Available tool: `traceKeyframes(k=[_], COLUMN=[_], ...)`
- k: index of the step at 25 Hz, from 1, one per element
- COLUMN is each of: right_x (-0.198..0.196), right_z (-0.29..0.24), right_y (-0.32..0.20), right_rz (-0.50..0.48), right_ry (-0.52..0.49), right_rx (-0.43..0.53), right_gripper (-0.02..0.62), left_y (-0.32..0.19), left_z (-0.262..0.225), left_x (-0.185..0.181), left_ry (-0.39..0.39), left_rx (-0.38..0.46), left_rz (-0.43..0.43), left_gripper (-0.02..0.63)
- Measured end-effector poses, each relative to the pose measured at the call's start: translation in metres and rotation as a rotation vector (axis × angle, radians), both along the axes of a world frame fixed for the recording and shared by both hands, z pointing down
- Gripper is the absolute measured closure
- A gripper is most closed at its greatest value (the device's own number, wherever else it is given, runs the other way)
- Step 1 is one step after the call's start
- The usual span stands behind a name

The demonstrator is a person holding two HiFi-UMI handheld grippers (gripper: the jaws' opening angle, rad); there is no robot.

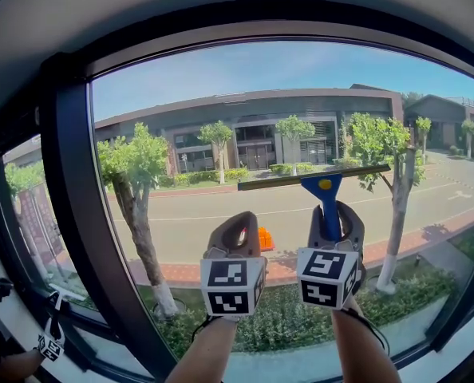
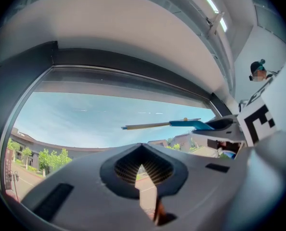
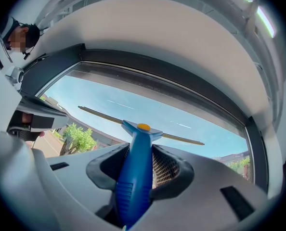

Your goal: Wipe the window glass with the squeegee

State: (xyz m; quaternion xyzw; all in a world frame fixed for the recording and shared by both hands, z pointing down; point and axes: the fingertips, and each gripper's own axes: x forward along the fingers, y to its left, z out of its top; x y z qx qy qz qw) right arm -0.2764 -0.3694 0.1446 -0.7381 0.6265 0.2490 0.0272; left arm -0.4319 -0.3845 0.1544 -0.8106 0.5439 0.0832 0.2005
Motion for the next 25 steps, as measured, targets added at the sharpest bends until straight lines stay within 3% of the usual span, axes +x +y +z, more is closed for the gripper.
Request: traceKeyframes(k=[25], right_x=[-0.007], right_z=[0.102], right_y=[0.005], right_rz=[0.000], right_ry=[-0.018], right_rx=[-0.067], right_gripper=[0.456], left_y=[-0.006], left_z=[0.091], left_x=[-0.005], left_ry=[-0.025], left_rx=[-0.113], left_rz=[0.032], left_gripper=[0.606])
